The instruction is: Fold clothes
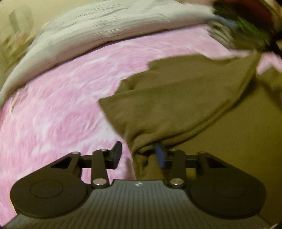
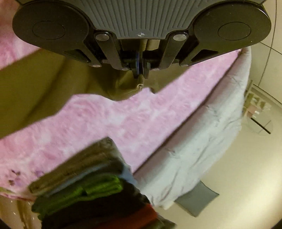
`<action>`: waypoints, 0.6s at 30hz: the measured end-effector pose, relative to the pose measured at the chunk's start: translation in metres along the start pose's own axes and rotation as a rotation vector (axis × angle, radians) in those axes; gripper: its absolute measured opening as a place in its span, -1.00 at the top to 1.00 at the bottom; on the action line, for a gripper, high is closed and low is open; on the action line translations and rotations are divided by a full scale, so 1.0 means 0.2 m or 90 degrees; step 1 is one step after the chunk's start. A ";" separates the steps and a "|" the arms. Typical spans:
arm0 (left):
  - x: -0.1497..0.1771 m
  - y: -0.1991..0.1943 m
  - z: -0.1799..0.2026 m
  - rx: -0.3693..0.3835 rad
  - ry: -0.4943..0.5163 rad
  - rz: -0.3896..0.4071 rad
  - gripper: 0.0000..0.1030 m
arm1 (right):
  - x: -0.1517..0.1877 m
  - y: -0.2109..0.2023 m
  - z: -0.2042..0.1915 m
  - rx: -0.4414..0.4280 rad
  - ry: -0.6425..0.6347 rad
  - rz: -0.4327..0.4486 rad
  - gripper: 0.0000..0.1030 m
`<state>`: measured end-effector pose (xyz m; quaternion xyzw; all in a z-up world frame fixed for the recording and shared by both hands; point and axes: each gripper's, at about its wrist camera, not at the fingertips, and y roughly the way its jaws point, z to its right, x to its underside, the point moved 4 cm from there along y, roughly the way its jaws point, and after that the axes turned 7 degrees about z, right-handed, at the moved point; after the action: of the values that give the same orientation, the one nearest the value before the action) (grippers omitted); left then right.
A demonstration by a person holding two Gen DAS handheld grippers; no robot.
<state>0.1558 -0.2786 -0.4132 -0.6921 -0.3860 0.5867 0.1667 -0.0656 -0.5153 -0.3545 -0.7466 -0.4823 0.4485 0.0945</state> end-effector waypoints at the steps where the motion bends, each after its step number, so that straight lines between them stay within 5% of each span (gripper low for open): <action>1: 0.00 0.01 0.01 -0.010 0.038 0.001 0.87 | 0.01 0.00 0.00 0.002 -0.001 0.000 0.97; 5: 0.02 -0.05 -0.03 -0.024 0.055 0.012 0.88 | 0.02 -0.02 0.04 0.011 -0.010 0.007 0.97; 10: 0.08 -0.03 -0.08 -0.009 0.034 -0.034 0.87 | 0.20 -0.01 0.26 0.133 -0.026 -0.121 0.97; 12: 0.08 -0.03 -0.11 0.000 0.011 -0.050 0.82 | 0.20 -0.02 0.30 0.125 -0.007 -0.126 0.97; 13: 0.07 -0.05 -0.13 0.003 -0.009 -0.053 0.75 | 0.19 -0.04 0.29 0.126 -0.007 -0.118 0.90; 14: 0.05 -0.07 -0.16 0.008 -0.044 -0.050 0.68 | 0.16 -0.06 0.27 0.131 -0.012 -0.108 0.52; 16: 0.01 -0.12 -0.22 0.019 -0.122 -0.041 0.67 | 0.12 -0.10 0.22 0.127 -0.032 -0.084 0.05; 18: -0.04 -0.15 -0.25 0.034 -0.199 -0.014 0.68 | 0.09 -0.14 0.16 0.099 -0.068 -0.051 0.04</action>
<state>0.1928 -0.2540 -0.3733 -0.5836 -0.3991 0.6953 0.1293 -0.1050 -0.4956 -0.3680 -0.6919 -0.4801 0.5196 0.1443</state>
